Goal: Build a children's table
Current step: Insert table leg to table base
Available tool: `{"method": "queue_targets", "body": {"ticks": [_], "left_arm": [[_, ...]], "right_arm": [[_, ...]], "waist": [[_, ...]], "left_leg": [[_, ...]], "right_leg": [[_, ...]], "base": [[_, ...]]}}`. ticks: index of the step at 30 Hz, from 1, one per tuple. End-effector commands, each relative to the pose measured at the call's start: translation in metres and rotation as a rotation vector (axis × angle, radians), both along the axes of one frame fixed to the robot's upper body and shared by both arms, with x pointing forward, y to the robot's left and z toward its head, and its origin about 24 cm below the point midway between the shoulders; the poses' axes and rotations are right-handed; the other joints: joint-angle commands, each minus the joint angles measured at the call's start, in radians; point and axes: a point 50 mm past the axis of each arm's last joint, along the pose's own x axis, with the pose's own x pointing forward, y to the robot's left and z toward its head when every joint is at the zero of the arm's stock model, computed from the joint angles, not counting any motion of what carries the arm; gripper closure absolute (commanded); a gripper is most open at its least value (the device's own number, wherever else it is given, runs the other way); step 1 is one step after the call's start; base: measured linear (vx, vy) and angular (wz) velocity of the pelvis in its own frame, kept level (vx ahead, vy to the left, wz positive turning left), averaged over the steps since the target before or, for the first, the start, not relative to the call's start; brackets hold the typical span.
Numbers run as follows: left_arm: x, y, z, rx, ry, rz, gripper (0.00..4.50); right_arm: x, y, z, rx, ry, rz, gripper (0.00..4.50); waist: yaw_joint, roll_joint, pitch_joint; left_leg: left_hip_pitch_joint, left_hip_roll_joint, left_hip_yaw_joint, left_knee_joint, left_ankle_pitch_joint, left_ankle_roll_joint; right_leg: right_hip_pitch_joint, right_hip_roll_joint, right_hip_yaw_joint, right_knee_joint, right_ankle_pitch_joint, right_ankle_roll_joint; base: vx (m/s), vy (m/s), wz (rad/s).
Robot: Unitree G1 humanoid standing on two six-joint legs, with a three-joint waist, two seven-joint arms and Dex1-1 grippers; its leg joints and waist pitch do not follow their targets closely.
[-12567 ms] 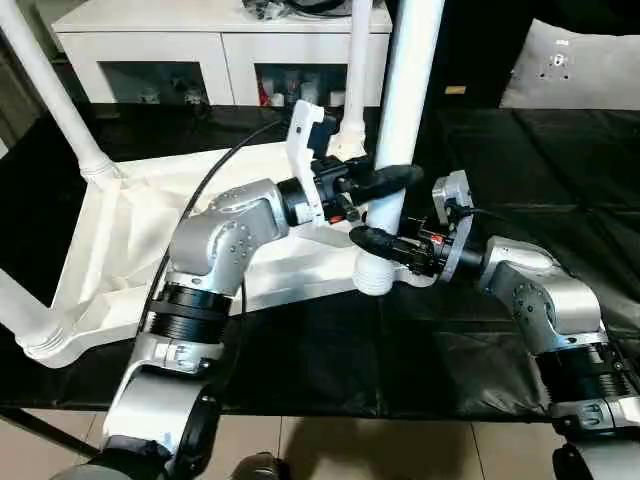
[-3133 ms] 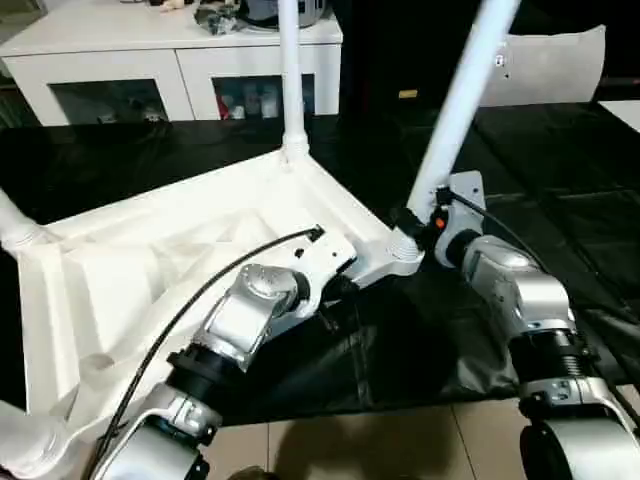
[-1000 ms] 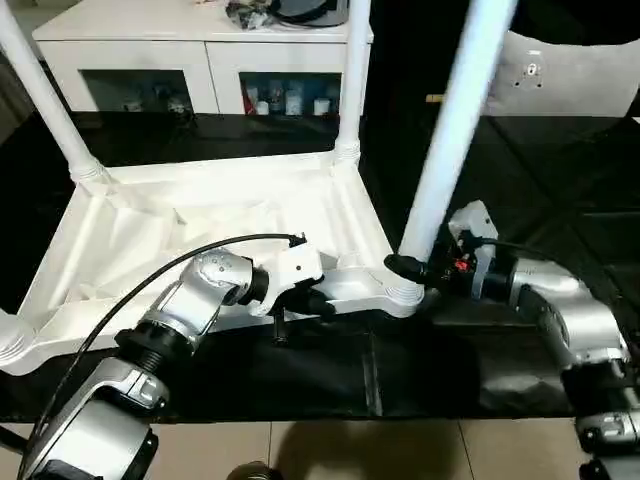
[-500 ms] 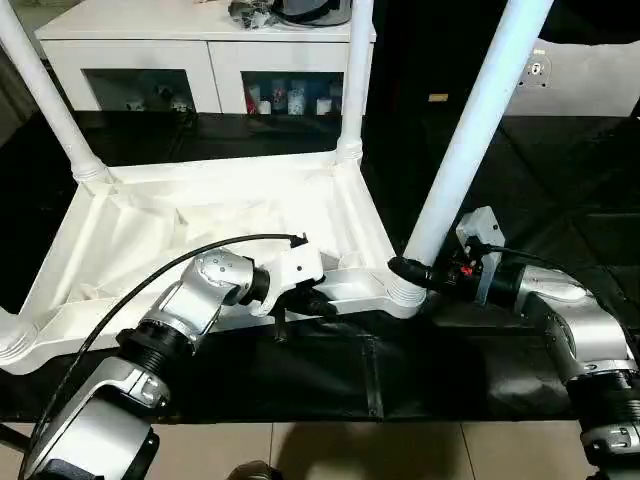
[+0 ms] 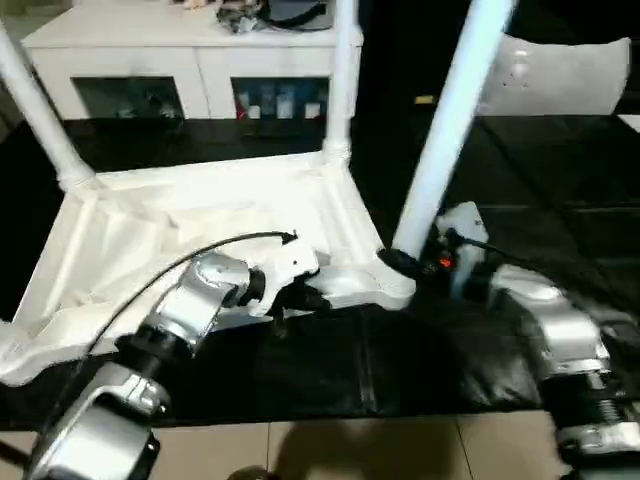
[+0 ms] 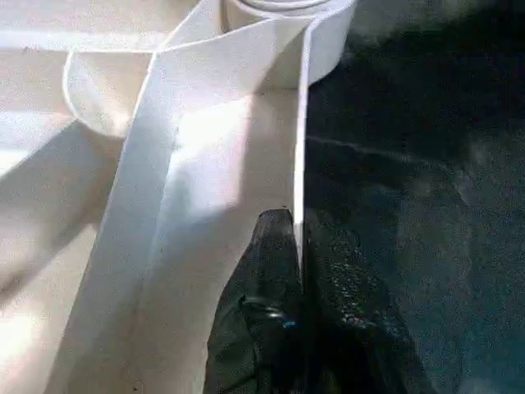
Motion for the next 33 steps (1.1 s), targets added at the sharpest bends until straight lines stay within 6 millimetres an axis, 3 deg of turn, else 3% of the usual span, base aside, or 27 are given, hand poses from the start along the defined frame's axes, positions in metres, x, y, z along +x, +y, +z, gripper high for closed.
{"method": "queue_targets", "body": {"ticks": [1, 2, 4, 6, 7, 8, 9, 10, 11, 13, 18, 19, 21, 24, 25, 26, 30, 32, 33], "left_arm": [[0.005, -0.014, 0.016, -0.062, -0.063, 0.051, 4.5], [0.004, -0.019, 0.014, -0.067, -0.062, 0.085, 4.5], [0.002, -0.048, 0.018, -0.115, -0.065, 0.151, 4.5], [0.001, -0.055, 0.02, -0.129, -0.065, 0.155, 4.5], [0.0, -0.057, 0.021, -0.108, -0.08, 0.144, 4.5], [-0.001, -0.057, 0.021, -0.084, -0.094, 0.139, 4.5], [-0.001, -0.055, 0.02, -0.061, -0.107, 0.142, 4.5], [-0.001, -0.054, 0.02, -0.049, -0.113, 0.146, 4.5], [-0.001, -0.051, 0.019, -0.033, -0.119, 0.152, 4.5], [-0.001, -0.046, 0.017, -0.013, -0.129, 0.164, 4.5], [-0.001, -0.042, 0.017, 0.0, -0.149, 0.18, 4.5], [-0.001, -0.042, 0.018, -0.002, -0.154, 0.177, 4.5], [-0.001, -0.042, 0.019, -0.004, -0.164, 0.172, 4.5], [-0.001, -0.042, 0.019, -0.005, -0.168, 0.167, 4.5], [-0.001, -0.041, 0.019, -0.005, -0.168, 0.169, 4.5], [-0.001, -0.041, 0.019, -0.005, -0.168, 0.17, 4.5], [0.002, -0.037, 0.019, 0.001, -0.172, 0.184, 4.5], [0.002, -0.036, 0.019, 0.003, -0.173, 0.188, 4.5], [0.002, -0.036, 0.019, 0.003, -0.173, 0.189, 4.5]], "right_arm": [[-0.015, 0.0, -0.043, -0.06, 0.226, -0.066, 2.62], [-0.013, 0.003, -0.044, -0.062, 0.232, -0.098, 2.62], [0.001, 0.015, -0.05, -0.05, 0.28, -0.229, 2.62], [0.006, 0.018, -0.054, -0.066, 0.293, -0.256, 2.62], [0.011, 0.017, -0.057, -0.077, 0.302, -0.281, 2.62], [0.014, 0.017, -0.059, -0.085, 0.31, -0.3, 2.62], [0.016, 0.015, -0.061, -0.112, 0.312, -0.303, 2.62], [0.016, 0.015, -0.061, -0.126, 0.312, -0.302, 2.62], [0.016, 0.014, -0.062, -0.14, 0.313, -0.297, 2.62], [0.016, 0.012, -0.063, -0.149, 0.312, -0.296, 2.62], [0.019, 0.009, -0.062, -0.157, 0.278, -0.286, 2.62], [0.019, 0.009, -0.063, -0.149, 0.276, -0.284, 2.27], [0.02, 0.008, -0.063, -0.136, 0.273, -0.274, 2.06], [0.02, 0.01, -0.062, -0.137, 0.252, -0.248, 1.83], [0.019, 0.011, -0.061, -0.135, 0.243, -0.24, 1.73], [0.019, 0.012, -0.06, -0.134, 0.239, -0.237, 1.47], [0.016, 0.016, -0.053, -0.126, 0.203, -0.193, 1.29], [0.014, 0.018, -0.051, -0.11, 0.194, -0.175, 1.07], [0.014, 0.018, -0.051, -0.11, 0.194, -0.174, 1.02]], "waist": [[-0.004, 0.005, -0.038], [-0.007, 0.002, -0.038], [-0.016, 0.007, -0.037], [-0.031, 0.006, -0.036], [-0.039, 0.003, -0.036], [-0.04, 0.008, -0.04], [-0.052, 0.01, -0.036], [-0.054, 0.008, -0.036], [-0.058, 0.005, -0.035], [-0.06, 0.001, -0.03], [-0.066, 0.003, -0.029], [-0.067, 0.004, -0.028], [-0.071, 0.006, -0.027], [-0.07, 0.013, -0.034], [-0.066, 0.006, -0.034], [-0.061, 0.005, -0.034], [-0.05, 0.005, -0.039], [-0.042, 0.001, -0.045], [-0.041, 0.002, -0.044]], "left_leg": [[0.036, 0.064, -0.048, -0.09, -0.524, -0.071], [0.037, 0.062, -0.048, -0.089, -0.527, -0.068], [0.034, 0.063, -0.05, -0.092, -0.532, -0.073], [0.039, 0.056, -0.054, -0.088, -0.571, -0.078], [0.032, 0.053, -0.057, -0.091, -0.57, -0.066], [0.029, 0.055, -0.059, -0.092, -0.569, -0.064], [0.013, 0.056, -0.064, -0.1, -0.571, -0.062], [0.013, 0.057, -0.066, -0.101, -0.58, -0.064], [0.025, 0.052, -0.06, -0.094, -0.592, -0.056], [0.031, 0.047, -0.059, -0.088, -0.6, -0.046], [0.033, 0.047, -0.062, -0.088, -0.621, -0.042], [0.036, 0.048, -0.063, -0.089, -0.637, -0.043], [0.035, 0.049, -0.066, -0.091, -0.66, -0.045], [0.034, 0.055, -0.067, -0.099, -0.669, -0.05], [0.032, 0.056, -0.062, -0.101, -0.647, -0.044], [0.03, 0.054, -0.059, -0.101, -0.615, -0.035], [0.024, 0.059, -0.052, -0.104, -0.549, -0.028], [0.013, 0.061, -0.045, -0.103, -0.457, -0.013], [0.012, 0.06, -0.042, -0.102, -0.446, -0.007]], "right_leg": [[0.001, -0.09, 0.045, -0.109, -0.583, -0.123], [-0.001, -0.09, 0.044, -0.114, -0.597, -0.113], [-0.004, -0.087, 0.043, -0.112, -0.58, -0.109], [-0.007, -0.084, 0.032, -0.118, -0.605, -0.096], [0.001, -0.083, 0.028, -0.125, -0.607, -0.078], [0.003, -0.088, 0.028, -0.12, -0.595, -0.079], [0.011, -0.084, 0.025, -0.116, -0.568, -0.08], [0.009, -0.083, 0.025, -0.117, -0.567, -0.079], [-0.004, -0.084, 0.03, -0.126, -0.58, -0.081], [-0.011, -0.084, 0.026, -0.135, -0.64, -0.065], [-0.016, -0.081, 0.019, -0.142, -0.679, -0.04], [-0.019, -0.081, 0.017, -0.143, -0.678, -0.04], [-0.016, -0.08, 0.011, -0.144, -0.671, -0.039], [-0.004, -0.082, 0.004, -0.141, -0.59, -0.058], [-0.004, -0.084, 0.006, -0.141, -0.552, -0.069], [-0.003, -0.087, 0.01, -0.138, -0.537, -0.082], [0.002, -0.089, 0.021, -0.129, -0.466, -0.113], [0.011, -0.088, 0.028, -0.112, -0.352, -0.15], [0.011, -0.088, 0.028, -0.112, -0.346, -0.157]], "base": [[0.0, 0.0, 0.0], [0.0, 0.0, 0.0], [0.0, 0.0, 0.0], [0.0, 0.0, 0.0], [0.0, 0.0, 0.0], [0.0, 0.0, 0.0], [0.0, 0.0, 0.0], [0.0, 0.0, 0.0], [0.0, 0.0, 0.0], [0.0, 0.0, 0.0], [0.0, 0.0, 0.0], [0.0, 0.0, 0.0], [0.0, 0.0, 0.0], [0.0, 0.0, 0.0], [0.0, 0.0, 0.0], [0.0, 0.0, 0.0], [0.0, 0.0, 0.0], [0.0, 0.0, 0.0], [0.0, 0.0, 0.0]]}}
